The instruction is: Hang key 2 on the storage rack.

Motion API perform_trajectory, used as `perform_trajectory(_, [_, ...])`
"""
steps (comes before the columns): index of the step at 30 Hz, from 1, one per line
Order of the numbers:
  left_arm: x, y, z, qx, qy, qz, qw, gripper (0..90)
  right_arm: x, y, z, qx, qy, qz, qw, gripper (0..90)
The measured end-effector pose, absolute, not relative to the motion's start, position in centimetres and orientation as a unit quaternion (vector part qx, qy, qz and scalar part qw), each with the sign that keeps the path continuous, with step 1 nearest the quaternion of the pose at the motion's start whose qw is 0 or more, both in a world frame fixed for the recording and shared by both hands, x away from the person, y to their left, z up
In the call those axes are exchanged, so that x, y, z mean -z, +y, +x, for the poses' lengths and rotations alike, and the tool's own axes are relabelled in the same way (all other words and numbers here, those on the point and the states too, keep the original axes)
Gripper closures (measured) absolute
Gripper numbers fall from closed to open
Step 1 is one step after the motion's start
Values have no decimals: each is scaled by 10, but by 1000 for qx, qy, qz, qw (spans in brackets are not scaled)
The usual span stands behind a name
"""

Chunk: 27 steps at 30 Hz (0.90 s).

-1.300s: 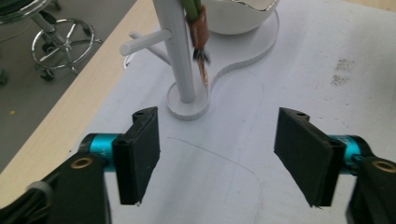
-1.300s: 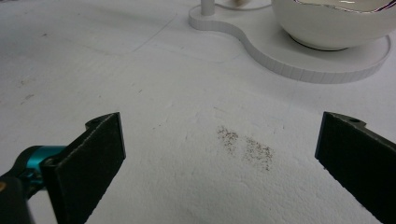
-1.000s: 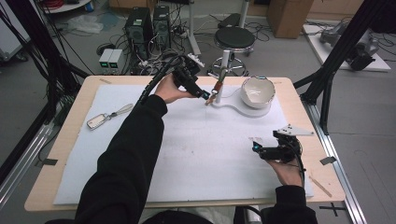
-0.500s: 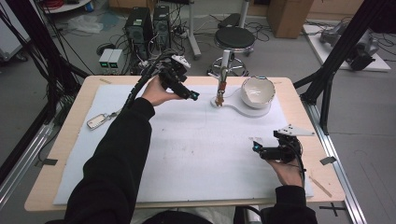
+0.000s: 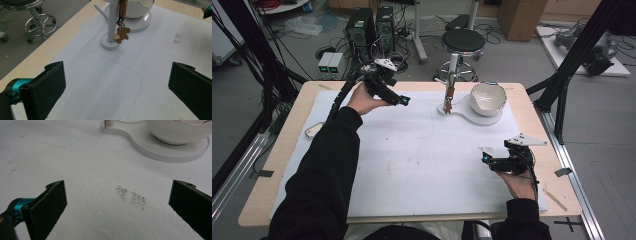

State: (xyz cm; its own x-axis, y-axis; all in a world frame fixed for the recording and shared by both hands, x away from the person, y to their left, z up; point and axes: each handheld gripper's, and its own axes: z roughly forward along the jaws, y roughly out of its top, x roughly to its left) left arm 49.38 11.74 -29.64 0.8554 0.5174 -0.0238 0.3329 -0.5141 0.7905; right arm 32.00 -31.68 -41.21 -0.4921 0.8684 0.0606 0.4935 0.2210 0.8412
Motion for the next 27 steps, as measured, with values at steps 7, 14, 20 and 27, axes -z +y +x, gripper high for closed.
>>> perform_trajectory(7, [302,141,493,-113,270,857,425,17,413,-316,320,-424,753,453,221,7])
perform_trajectory(14, [307,162,494,-120,288,851,424,17,413,-316,320,-423,753,453,222,7])
perform_trajectory(20, [309,184,497,-129,309,843,421,17,414,-316,320,-421,753,453,223,7])
perform_trajectory(27, [310,205,496,-136,326,836,420,17,414,-315,321,-420,754,453,224,7])
